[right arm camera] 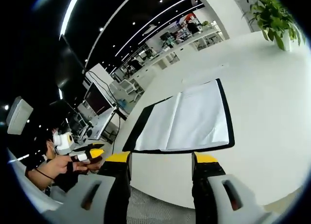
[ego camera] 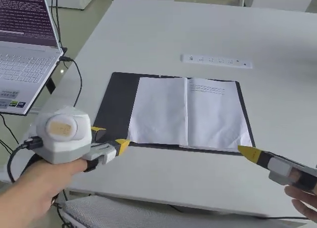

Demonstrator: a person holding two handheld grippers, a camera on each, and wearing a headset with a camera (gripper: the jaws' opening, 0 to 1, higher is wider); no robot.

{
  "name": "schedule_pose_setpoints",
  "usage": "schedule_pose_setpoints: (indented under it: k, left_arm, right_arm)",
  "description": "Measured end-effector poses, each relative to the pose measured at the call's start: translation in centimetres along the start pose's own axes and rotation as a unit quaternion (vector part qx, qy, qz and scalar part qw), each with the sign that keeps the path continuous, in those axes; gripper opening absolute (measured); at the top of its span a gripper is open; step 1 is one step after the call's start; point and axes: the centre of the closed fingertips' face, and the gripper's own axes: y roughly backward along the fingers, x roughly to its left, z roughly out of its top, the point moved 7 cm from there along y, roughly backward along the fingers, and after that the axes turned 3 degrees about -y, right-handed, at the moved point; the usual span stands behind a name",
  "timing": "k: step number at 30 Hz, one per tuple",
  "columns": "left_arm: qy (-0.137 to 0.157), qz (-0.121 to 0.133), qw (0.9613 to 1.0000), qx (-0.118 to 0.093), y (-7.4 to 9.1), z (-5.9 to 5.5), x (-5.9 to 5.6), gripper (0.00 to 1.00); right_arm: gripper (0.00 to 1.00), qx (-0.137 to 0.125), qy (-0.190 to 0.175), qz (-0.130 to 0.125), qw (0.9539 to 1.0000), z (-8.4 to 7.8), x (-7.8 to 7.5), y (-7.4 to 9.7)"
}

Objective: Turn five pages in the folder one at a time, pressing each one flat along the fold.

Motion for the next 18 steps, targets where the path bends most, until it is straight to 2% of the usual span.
schedule_pose_setpoints:
  k: [3, 5, 9, 13, 18]
  left_arm:
    - [0.004, -0.001, 1.0000, 0.005, 1.1, 0.0, -0.2, 0.45]
    - [0.001, -0.002, 0.9999, 0.017, 1.9, -0.1, -0.3, 0.46]
    - [-0.006, 0.000, 0.9999, 0.016, 3.2, -0.4, -0.5, 0.48]
    - [-0.010, -0.006, 0.9998, 0.017, 4.0, -0.3, -0.9, 0.51]
    - [-0.018, 0.001, 0.9997, 0.013, 4.5, 0.1, -0.7, 0.50]
  right_arm:
    - [0.49, -0.015, -0.003, -0.017, 0.9997, 0.3, -0.5, 1.1]
    - [0.52, -0.030, -0.006, -0.028, 0.9992, 0.4, -0.8, 1.8]
    - [0.52, -0.047, -0.018, -0.037, 0.9980, 0.4, -1.1, 3.0]
    - [0.52, -0.052, -0.009, -0.048, 0.9975, 0.3, -1.3, 4.0]
    - [0.50, -0.058, -0.009, -0.054, 0.9968, 0.4, -1.7, 4.5]
